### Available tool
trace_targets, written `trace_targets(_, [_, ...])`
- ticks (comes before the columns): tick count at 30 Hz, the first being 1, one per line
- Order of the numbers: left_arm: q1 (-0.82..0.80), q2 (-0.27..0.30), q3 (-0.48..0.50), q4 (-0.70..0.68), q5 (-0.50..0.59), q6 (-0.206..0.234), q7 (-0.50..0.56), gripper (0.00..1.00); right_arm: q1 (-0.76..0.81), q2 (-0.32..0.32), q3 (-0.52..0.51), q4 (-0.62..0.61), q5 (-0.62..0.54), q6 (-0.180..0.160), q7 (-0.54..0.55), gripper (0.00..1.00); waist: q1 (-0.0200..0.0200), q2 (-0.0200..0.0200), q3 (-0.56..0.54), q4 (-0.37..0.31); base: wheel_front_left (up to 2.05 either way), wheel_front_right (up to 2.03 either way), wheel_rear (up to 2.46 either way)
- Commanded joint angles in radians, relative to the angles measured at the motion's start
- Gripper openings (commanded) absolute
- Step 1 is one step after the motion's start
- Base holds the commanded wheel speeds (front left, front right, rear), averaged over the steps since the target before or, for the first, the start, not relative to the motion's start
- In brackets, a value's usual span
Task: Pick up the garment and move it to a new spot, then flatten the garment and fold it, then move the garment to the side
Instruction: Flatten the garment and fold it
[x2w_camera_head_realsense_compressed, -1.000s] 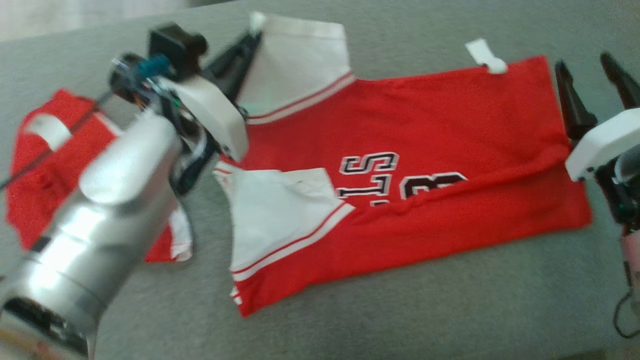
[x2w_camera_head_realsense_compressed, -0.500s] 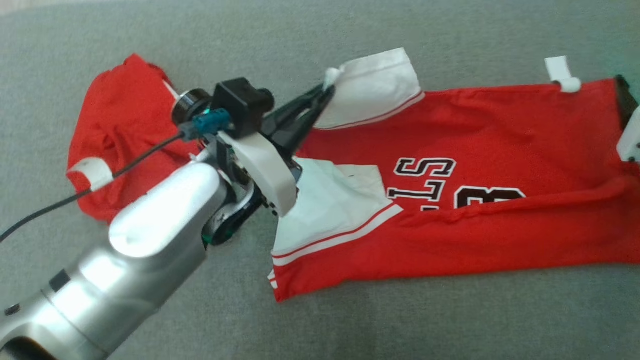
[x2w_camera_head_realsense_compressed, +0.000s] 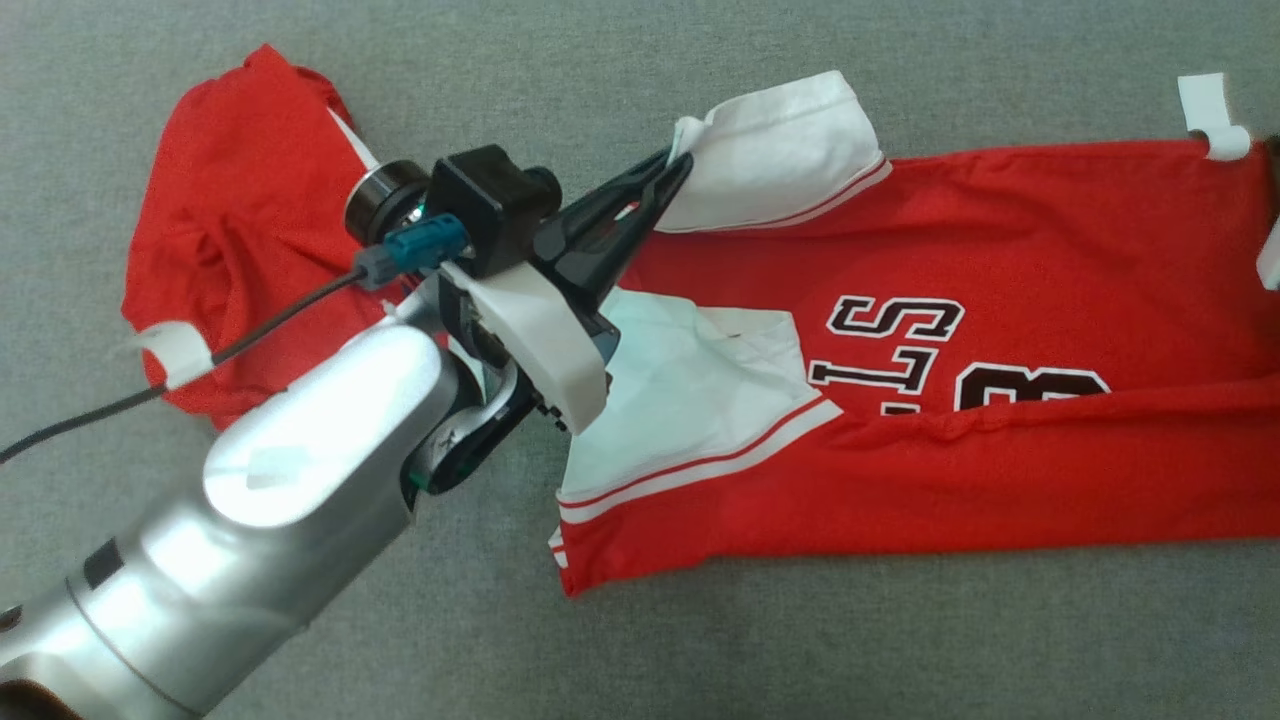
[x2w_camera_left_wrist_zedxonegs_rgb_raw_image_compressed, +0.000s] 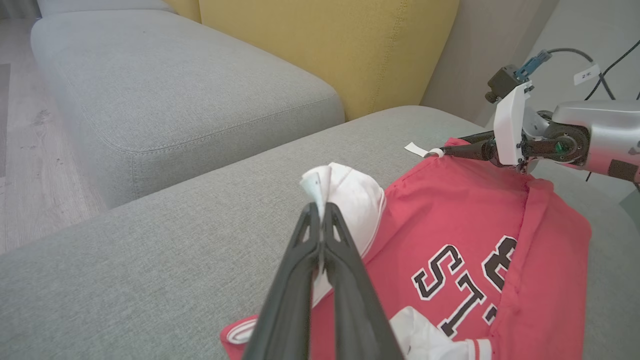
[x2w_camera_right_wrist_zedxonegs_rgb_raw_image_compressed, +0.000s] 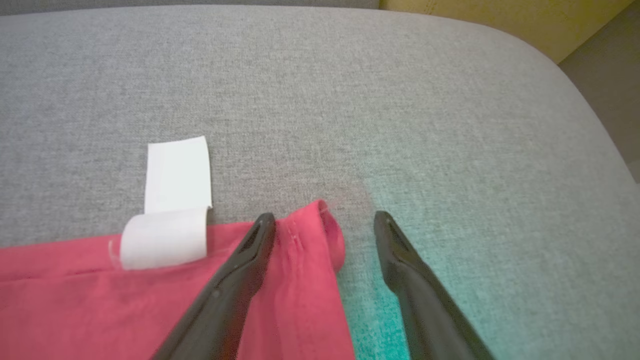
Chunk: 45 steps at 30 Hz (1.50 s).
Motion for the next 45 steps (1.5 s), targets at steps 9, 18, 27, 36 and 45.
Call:
trace_targets(9, [-0.068,0.049,0.086,0.008,-0.004,0.038,-0.011,0.0,-0.077,0.024,0.069,0.015,0.012,-0.001,-0.075,0.0,-0.0002,0.0,-0.014,-0.029,0.0,0.0,0.0])
trace_targets(18, [-0.15,0.042,0.13,0.157,0.029,0.05,-0.079,0.0,-0.138,0.028,0.166,-0.047,0.145,-0.001,-0.185,0.0,-0.0002,0.0,-0.044,-0.085,0.0,0.0,0.0])
trace_targets(27, [-0.321,-0.027,0.136,0.377,0.112,0.019,-0.208,0.0,-0.181,0.007,0.263,-0.105,0.279,-0.001,-0.284,0.0,-0.0002,0.0,-0.006,-0.103,0.0,0.0,0.0])
trace_targets(36, [-0.375,-0.107,0.12,0.556,0.127,-0.036,-0.314,0.0,-0.191,-0.008,0.323,-0.095,0.415,-0.001,-0.347,0.0,-0.0002,0.0,-0.005,-0.091,0.0,0.0,0.0])
trace_targets(45, [-0.299,-0.089,0.074,0.574,0.095,-0.09,-0.291,0.0,-0.109,-0.083,0.408,-0.095,0.56,-0.001,-0.318,0.0,-0.0002,0.0,-0.053,-0.065,0.0,0.0,0.0])
